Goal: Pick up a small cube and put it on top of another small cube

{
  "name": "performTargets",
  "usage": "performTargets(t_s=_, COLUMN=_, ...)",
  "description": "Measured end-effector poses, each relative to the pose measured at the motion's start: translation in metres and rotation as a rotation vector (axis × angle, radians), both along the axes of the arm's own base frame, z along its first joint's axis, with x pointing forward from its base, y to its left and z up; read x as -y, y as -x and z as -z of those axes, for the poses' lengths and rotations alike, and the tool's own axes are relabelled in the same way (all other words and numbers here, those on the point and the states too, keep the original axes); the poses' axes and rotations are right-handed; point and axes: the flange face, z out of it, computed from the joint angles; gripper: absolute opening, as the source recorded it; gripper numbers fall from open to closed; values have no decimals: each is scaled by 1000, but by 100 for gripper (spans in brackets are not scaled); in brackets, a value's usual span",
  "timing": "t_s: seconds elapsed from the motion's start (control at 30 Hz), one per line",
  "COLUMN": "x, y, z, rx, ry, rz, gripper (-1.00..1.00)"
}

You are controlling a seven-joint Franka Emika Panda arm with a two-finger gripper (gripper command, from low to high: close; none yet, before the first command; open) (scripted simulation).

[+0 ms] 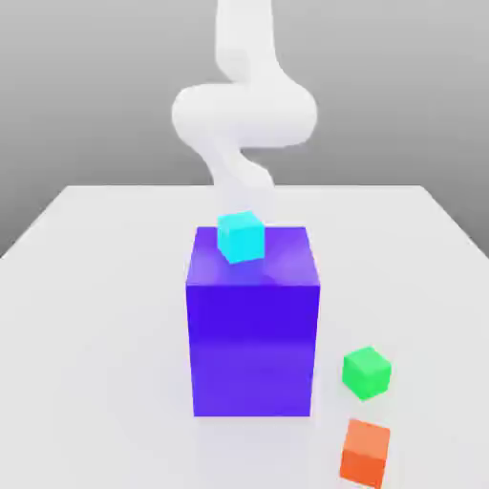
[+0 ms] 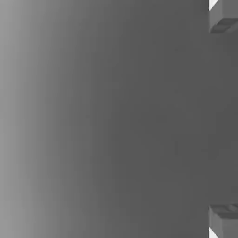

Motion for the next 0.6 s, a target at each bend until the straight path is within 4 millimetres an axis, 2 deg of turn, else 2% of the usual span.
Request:
performTargets(t_s=0.13, x=-29, y=-49, z=39, rx=-90, ry=27, rz=-60, gripper=0)
performTargets(t_s=0.3, x=-69, y=-99, z=95, rx=-196, ry=61, rz=-136, gripper=0)
performTargets(t_s=0.47, x=-113, y=-138, z=161, rx=-300, ry=95, rz=-216, gripper=0)
performTargets(t_s=0.6, x=-154, y=-159, z=220, rx=-383, ry=124, rz=-289, gripper=0)
